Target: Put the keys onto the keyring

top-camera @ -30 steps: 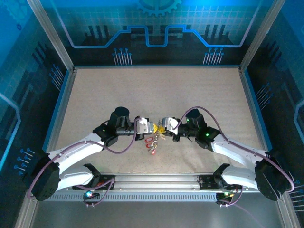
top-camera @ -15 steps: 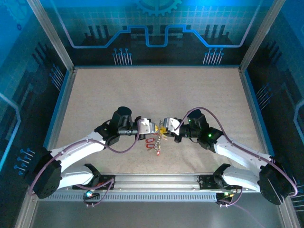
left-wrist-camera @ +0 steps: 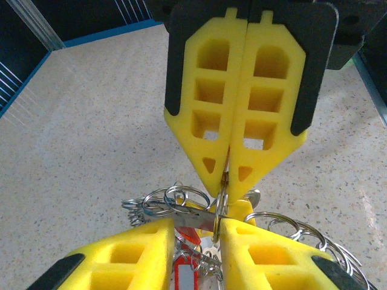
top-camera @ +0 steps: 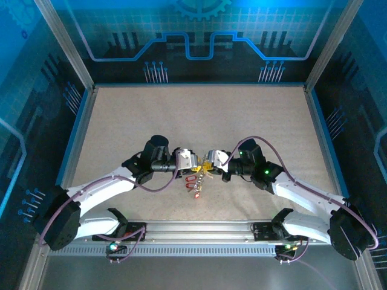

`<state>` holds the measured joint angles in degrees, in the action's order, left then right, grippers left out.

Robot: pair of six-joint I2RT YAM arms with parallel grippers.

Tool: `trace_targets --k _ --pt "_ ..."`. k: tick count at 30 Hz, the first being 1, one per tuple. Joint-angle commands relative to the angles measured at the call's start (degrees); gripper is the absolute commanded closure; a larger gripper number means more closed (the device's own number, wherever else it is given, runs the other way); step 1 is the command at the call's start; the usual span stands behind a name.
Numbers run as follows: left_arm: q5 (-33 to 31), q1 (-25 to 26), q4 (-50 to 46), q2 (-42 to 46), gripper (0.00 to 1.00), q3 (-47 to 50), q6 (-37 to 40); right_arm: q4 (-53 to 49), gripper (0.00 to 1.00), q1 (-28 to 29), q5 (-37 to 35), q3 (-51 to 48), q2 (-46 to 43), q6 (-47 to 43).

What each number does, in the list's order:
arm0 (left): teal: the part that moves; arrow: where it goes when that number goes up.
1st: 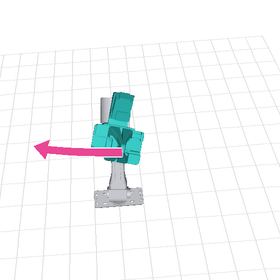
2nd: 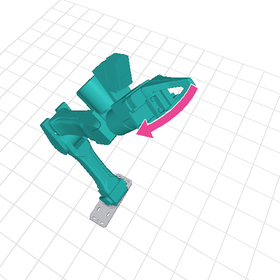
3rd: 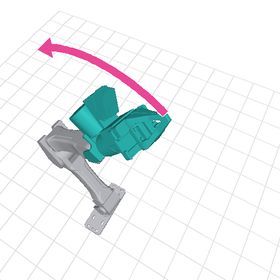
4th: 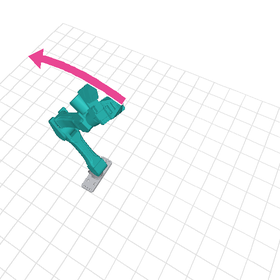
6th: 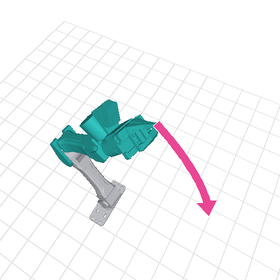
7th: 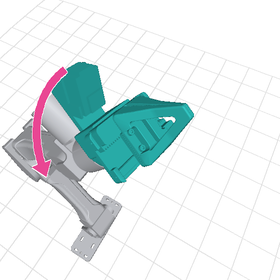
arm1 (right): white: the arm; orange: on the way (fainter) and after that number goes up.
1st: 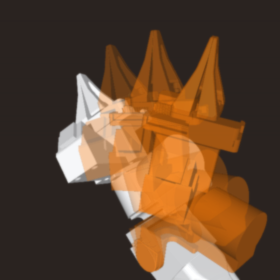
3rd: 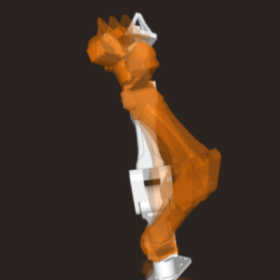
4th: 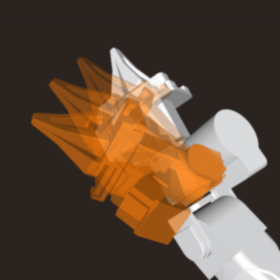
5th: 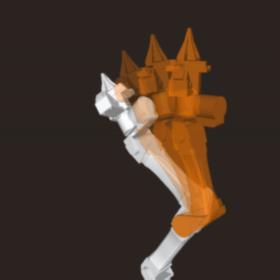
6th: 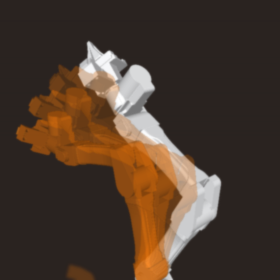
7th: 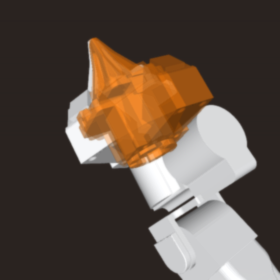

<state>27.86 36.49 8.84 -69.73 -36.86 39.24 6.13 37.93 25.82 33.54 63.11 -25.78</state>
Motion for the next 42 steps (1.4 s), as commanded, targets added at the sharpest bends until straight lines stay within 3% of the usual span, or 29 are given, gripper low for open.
trace_targets --k 1,5,8,9,10,11,12,14,25,30,42 --pt "2.2 -0.4 0.7 -0.6 0.72 -1.5 -0.8 3.3 1.0 0.3 2.1 2.1 0.4 0.8" --pt "2.6 -0.3 0.0 -1.3 0.77 -2.1 -0.8 4.5 1.0 0.5 2.6 1.7 0.8 1.0" --pt "3.0 -0.3 -0.7 -0.8 0.98 -2.3 -0.2 4.2 1.0 0.6 2.7 1.9 1.6 0.6" --pt "3.0 -0.3 -0.5 -0.6 1.0 -2.1 -0.1 4.7 1.0 0.6 2.5 1.6 1.4 1.0" --pt "3.0 -0.4 -0.3 -0.5 1.0 -1.9 0.1 5.5 1.0 0.6 2.2 1.2 1.2 1.3" --pt "3.2 -0.3 -0.1 -0.3 1.0 -1.7 0.2 6.0 0.94 0.6 1.9 0.7 1.0 1.3" --pt "3.8 -0.3 -0.2 0.0 1.0 -1.6 0.4 6.5 0.81 0.5 1.3 0.2 0.9 1.3" --pt "4.5 -0.4 0.1 0.7 1.0 -1.4 0.4 6.0 0.77 0.1 1.0 -0.1 0.5 1.4" --pt "7.3 -1.6 7.0 2.5 1.0 1.7 -1.7 2.3 0.71 -0.4 -1.7 -1.2 -2.9 1.0" --pt "8.2 -1.6 8.5 3.4 1.0 2.4 -1.9 2.1 0.77 -1.2 -0.7 -0.8 -2.1 1.4" --pt "9.4 -1.6 11.3 3.4 1.0 3.1 -2.9 3.5 0.77 -0.9 3.2 -0.3 -0.4 1.8"
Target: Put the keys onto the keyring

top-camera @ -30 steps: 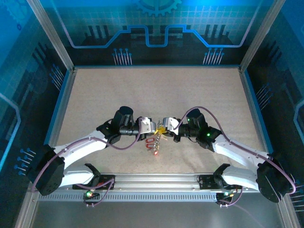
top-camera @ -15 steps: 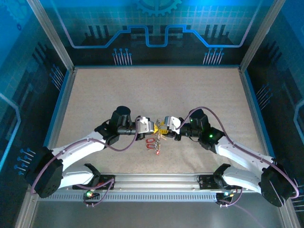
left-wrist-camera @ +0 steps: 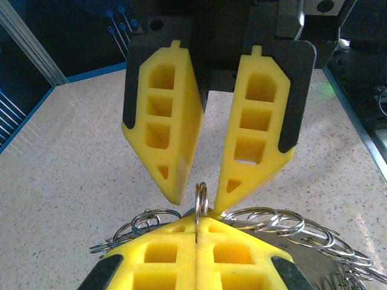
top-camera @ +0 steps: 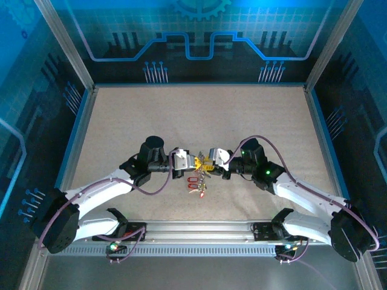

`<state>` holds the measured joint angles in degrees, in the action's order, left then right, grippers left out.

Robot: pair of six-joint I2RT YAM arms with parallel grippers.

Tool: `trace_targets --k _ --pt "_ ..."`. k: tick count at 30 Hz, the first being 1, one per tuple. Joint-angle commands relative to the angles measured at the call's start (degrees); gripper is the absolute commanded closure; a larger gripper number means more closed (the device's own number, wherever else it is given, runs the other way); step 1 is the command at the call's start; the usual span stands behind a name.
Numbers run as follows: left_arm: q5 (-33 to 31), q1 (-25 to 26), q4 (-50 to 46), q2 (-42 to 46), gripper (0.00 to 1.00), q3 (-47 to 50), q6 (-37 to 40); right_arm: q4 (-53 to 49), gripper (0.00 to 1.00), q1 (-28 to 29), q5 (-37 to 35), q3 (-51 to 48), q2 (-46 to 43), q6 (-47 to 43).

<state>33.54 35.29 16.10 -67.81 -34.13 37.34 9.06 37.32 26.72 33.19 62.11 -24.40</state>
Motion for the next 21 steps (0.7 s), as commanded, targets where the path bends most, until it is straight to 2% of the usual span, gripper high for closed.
trace_targets --k 1,10,15,18,19,20,21 --pt "3.9 -0.3 4.1 1.6 1.0 0.4 -1.1 0.5 0.77 -0.3 2.4 0.2 1.0 0.3" --pt "4.5 -0.4 5.9 1.5 1.0 0.8 -2.1 3.1 0.81 -0.2 3.3 0.6 2.3 1.9" --pt "4.8 -0.4 6.5 1.2 1.0 0.9 -2.7 4.3 0.93 -0.3 4.2 0.3 2.3 2.1" --pt "2.6 -0.3 5.8 1.3 1.0 0.6 -2.7 1.8 1.0 -0.2 3.7 1.3 2.1 1.3" --pt "1.1 -0.3 5.2 1.2 0.86 0.6 -2.6 1.2 1.0 -0.1 3.3 1.4 1.7 1.2" --pt "-0.1 -0.4 4.4 1.1 0.78 0.3 -2.3 0.9 1.0 -0.1 3.0 1.4 1.4 1.1" --pt "-0.9 -0.3 2.9 1.0 0.75 0.0 -1.4 0.4 1.0 -0.1 2.7 1.4 1.0 0.8"
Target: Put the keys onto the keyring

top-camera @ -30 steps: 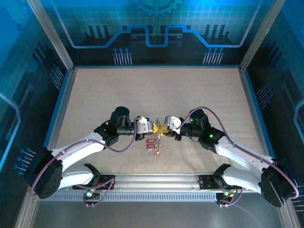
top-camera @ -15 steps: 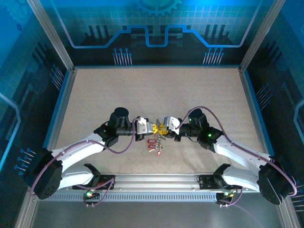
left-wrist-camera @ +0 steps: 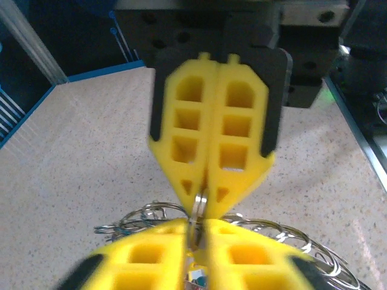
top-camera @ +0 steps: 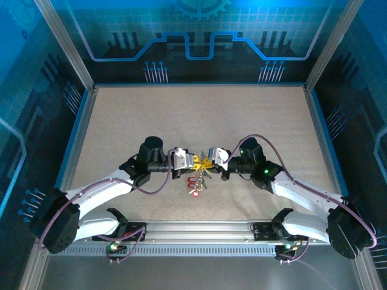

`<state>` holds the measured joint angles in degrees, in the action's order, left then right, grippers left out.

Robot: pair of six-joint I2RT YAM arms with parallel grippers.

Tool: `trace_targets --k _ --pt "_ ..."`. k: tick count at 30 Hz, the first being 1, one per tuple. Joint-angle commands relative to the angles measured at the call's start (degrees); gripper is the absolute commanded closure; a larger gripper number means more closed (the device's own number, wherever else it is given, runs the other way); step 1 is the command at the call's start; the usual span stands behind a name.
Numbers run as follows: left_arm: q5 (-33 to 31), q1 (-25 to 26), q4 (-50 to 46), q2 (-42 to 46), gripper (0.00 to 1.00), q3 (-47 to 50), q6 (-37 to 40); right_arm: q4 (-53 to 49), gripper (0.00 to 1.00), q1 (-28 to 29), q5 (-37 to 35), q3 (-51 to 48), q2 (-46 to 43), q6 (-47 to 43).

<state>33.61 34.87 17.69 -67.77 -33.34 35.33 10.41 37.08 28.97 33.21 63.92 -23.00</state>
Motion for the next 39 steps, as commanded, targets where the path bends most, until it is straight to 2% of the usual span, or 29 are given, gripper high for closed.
trace_targets --k 1,7,17,25,30,34,39 --pt "-1.1 0.1 -0.9 1.1 0.74 -1.5 1.9 -1.8 1.0 0.2 -0.3 1.6 -0.9 -1.0" --pt "-1.9 0.1 -3.8 0.6 0.73 -2.8 3.0 -8.1 1.0 1.9 -3.7 4.1 -0.8 -4.4" --pt "-0.2 0.6 -6.5 0.0 0.74 -3.9 4.8 -7.3 1.0 1.9 -3.1 5.0 1.1 -4.2" --pt "0.4 0.9 -8.3 -1.1 0.81 -5.1 5.5 -6.3 1.0 1.9 -2.8 5.2 1.8 -3.9" --pt "0.4 0.9 -8.9 -1.7 0.81 -5.2 5.9 -4.3 1.0 2.0 -2.1 5.0 2.2 -3.1" --pt "0.6 1.0 -9.4 -1.8 0.85 -5.4 6.0 -4.4 1.0 2.0 -1.9 5.5 2.4 -3.3" --pt "0.4 1.3 -11.0 -2.3 0.85 -6.1 6.9 -3.5 1.0 1.9 -1.0 5.2 2.1 -3.5"
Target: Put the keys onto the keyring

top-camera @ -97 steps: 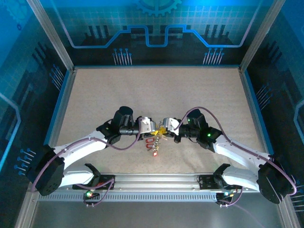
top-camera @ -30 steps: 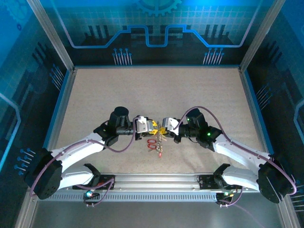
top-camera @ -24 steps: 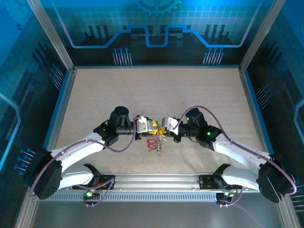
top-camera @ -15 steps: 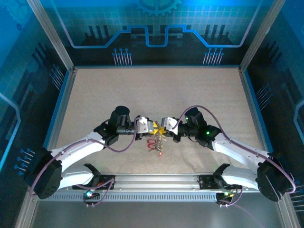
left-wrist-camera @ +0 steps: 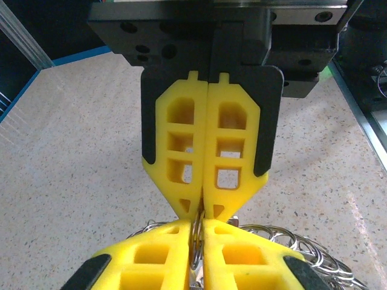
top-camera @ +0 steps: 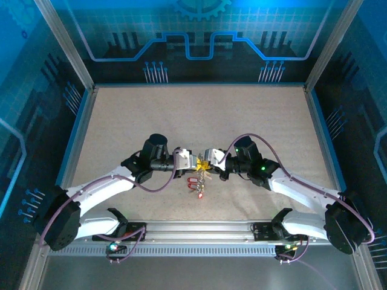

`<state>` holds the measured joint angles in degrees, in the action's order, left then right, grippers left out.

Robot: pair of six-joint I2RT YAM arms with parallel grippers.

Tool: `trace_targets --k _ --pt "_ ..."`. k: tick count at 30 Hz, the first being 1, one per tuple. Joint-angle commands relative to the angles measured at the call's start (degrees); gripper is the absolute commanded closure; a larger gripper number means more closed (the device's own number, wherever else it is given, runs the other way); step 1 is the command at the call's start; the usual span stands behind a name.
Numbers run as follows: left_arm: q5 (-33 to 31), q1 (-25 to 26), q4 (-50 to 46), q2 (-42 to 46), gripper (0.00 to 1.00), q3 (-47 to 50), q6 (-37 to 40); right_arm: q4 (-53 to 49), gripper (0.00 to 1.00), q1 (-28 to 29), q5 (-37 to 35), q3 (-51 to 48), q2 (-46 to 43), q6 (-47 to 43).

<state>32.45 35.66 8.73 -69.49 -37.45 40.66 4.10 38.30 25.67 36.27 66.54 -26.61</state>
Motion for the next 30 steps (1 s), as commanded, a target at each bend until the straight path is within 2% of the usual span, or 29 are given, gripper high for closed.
trace_targets --k 1,6,7,9,11,14,19,25,30 --pt "1.4 0.5 -2.1 -0.5 0.85 -2.0 1.8 2.7 1.0 0.7 2.1 2.1 -0.6 0.1" --pt "0.9 0.9 -2.7 -0.8 0.83 -2.2 2.6 3.5 1.0 0.7 2.7 1.5 -1.0 0.6" --pt "0.9 1.0 -3.1 -0.6 0.85 -2.3 2.7 3.3 1.0 0.6 2.7 1.6 -1.0 0.2" --pt "0.6 1.0 -3.5 -0.3 0.97 -2.1 3.4 2.7 1.0 0.6 2.4 1.8 -1.2 0.3" --pt "0.6 1.0 -3.5 -0.2 1.0 -2.0 3.8 3.5 0.99 0.7 2.5 1.2 -1.9 0.8" --pt "1.1 1.0 -3.4 0.8 1.0 -1.9 3.7 4.0 0.84 0.5 3.0 0.4 -2.6 0.4" --pt "1.9 0.6 3.0 3.1 1.0 0.5 0.1 4.6 0.74 -0.3 3.7 -0.7 -3.5 1.8" --pt "5.2 -1.2 9.0 5.2 1.0 1.5 -5.4 8.0 0.77 -2.1 4.1 -4.3 -5.5 2.7" --pt "7.8 -1.7 10.2 5.5 1.0 1.6 -5.9 7.9 0.82 -3.4 7.0 -3.8 -5.1 2.7"
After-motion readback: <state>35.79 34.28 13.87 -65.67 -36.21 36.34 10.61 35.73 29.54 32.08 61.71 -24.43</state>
